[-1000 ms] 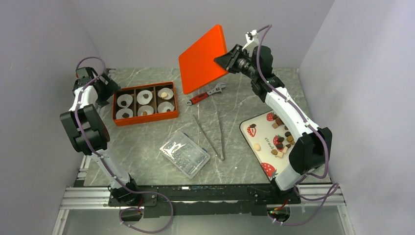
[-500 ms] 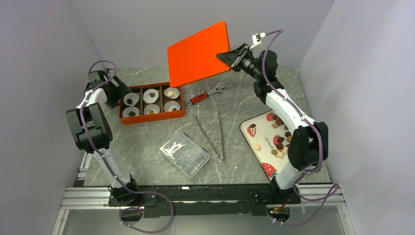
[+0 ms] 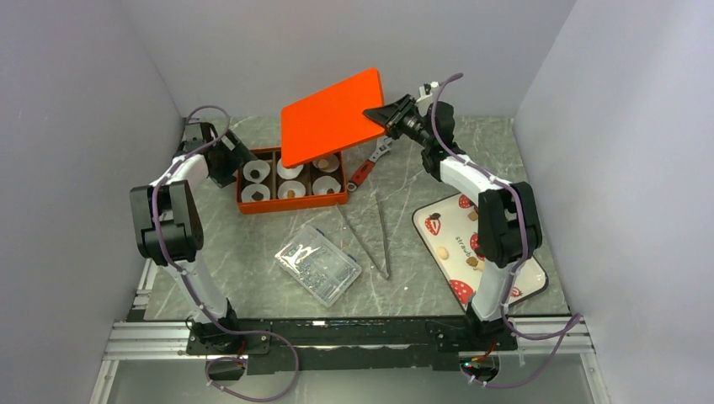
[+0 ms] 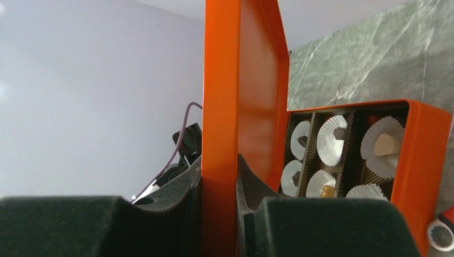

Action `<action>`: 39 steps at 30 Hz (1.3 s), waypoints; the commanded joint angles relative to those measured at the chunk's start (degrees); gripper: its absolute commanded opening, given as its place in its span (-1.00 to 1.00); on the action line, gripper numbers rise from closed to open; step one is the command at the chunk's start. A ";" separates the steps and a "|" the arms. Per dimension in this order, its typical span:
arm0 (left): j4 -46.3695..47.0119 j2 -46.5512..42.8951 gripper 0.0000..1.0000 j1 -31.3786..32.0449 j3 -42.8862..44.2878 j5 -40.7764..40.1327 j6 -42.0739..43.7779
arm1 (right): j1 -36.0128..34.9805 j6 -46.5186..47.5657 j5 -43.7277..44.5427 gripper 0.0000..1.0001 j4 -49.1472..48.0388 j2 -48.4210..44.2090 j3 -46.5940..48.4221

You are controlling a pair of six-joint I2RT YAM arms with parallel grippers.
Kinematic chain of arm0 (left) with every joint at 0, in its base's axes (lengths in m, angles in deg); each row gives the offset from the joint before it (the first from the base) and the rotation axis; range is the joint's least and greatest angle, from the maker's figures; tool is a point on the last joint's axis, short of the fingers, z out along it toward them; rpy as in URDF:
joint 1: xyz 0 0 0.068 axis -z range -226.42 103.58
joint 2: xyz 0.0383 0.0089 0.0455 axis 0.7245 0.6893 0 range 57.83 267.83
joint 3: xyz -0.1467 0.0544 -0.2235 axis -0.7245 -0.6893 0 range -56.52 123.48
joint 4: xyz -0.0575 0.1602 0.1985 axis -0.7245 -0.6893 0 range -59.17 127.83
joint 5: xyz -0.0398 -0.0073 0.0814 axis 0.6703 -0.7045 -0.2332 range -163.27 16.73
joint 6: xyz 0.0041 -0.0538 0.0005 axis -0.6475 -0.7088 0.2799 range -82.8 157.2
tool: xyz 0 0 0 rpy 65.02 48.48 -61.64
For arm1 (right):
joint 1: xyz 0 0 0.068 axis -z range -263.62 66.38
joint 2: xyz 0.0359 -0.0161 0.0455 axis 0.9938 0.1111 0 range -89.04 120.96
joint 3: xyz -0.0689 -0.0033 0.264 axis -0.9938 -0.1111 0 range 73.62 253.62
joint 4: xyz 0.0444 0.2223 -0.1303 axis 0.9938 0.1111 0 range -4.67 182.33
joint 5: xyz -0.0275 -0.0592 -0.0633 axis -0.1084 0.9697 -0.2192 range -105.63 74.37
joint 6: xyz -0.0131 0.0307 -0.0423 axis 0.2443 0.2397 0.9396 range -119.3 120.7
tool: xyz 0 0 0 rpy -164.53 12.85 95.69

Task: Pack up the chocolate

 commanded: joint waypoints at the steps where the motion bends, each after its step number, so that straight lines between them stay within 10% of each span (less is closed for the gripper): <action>1: -4.74 -7.10 0.99 0.16 -0.98 -2.16 -4.35 | 0.21 -7.43 -0.27 -1.00 -12.47 1.19 0.40; 15: -11.03 -16.64 0.99 -6.72 2.25 -2.36 -1.22 | -9.02 -18.34 4.74 -1.00 -21.68 13.87 3.55; 39: -13.84 -7.62 0.99 -6.87 4.38 3.39 3.16 | -15.43 -21.28 11.86 -1.00 -31.74 22.16 0.58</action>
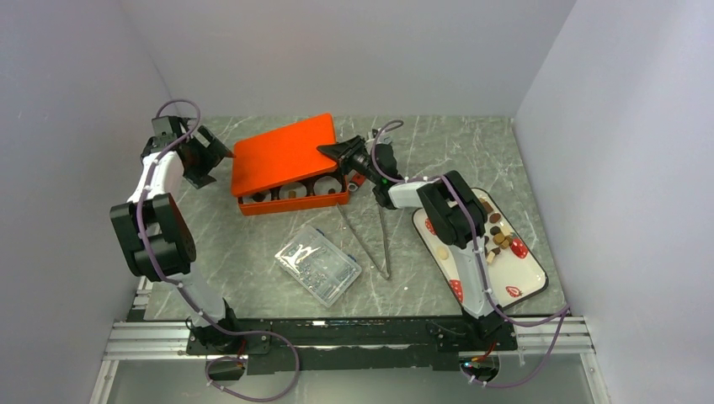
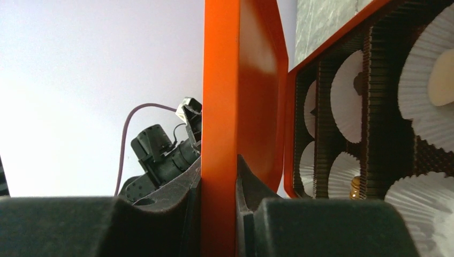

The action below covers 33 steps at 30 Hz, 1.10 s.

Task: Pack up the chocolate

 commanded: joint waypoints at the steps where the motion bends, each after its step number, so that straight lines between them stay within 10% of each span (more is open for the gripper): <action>1: 0.61 0.92 0.99 -0.23 1.12 1.90 1.32 | 0.00 -2.06 -0.24 -1.00 -8.90 0.48 1.37; 33: 1.78 8.15 0.50 2.25 1.66 4.62 0.55 | 2.11 -1.34 -4.82 -1.00 -11.13 -0.38 -4.19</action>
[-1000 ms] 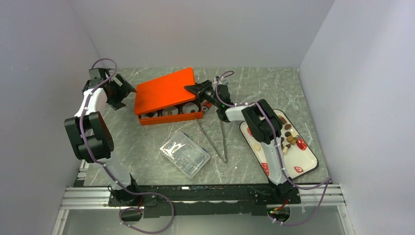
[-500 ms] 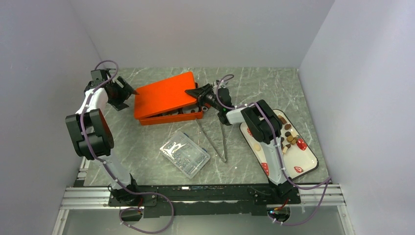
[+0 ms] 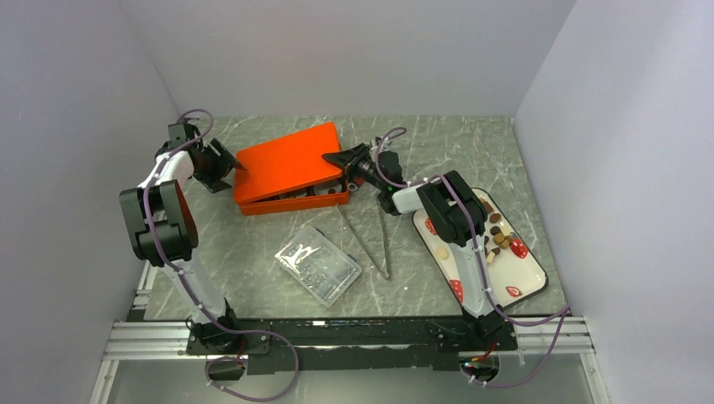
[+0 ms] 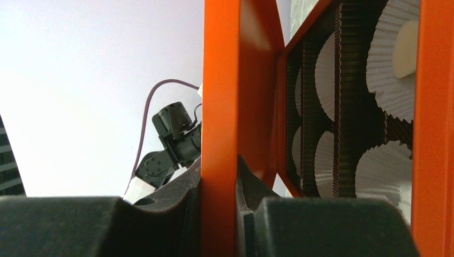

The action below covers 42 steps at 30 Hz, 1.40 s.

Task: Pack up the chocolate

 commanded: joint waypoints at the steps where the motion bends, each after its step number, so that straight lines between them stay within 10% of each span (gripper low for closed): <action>1: 1.27 0.48 0.48 0.62 1.79 1.27 0.27 | 0.49 1.54 -1.53 -1.00 -4.58 -2.15 0.45; 42: 1.48 -2.99 -0.07 1.98 -1.18 1.79 1.49 | 0.58 15.45 -4.45 -0.63 14.11 -8.06 0.44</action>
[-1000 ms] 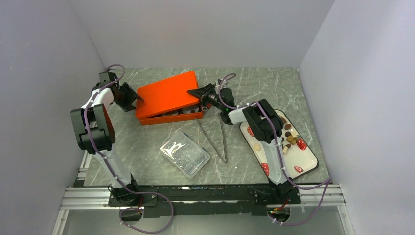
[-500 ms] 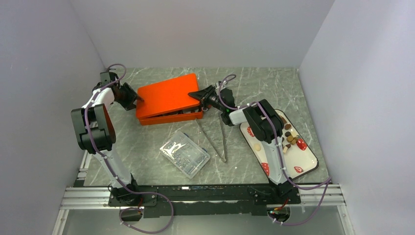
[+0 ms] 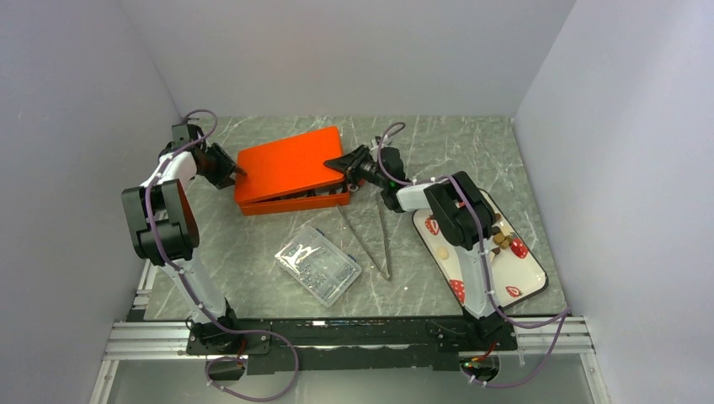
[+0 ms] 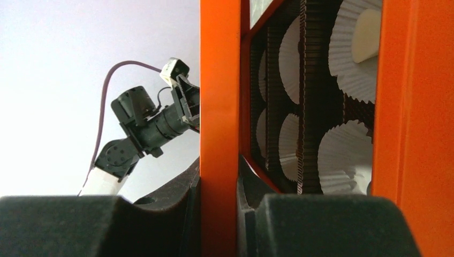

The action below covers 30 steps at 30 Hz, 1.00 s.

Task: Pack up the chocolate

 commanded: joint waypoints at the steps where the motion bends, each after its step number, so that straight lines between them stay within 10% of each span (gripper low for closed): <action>1: 0.13 -3.60 -0.08 0.58 -0.60 0.61 1.21 | -0.01 6.54 -1.15 -0.60 5.10 -4.42 2.00; 30: -0.75 -0.83 -0.20 1.60 0.80 0.50 1.57 | 4.14 10.84 -1.45 -0.14 12.95 -11.32 -4.70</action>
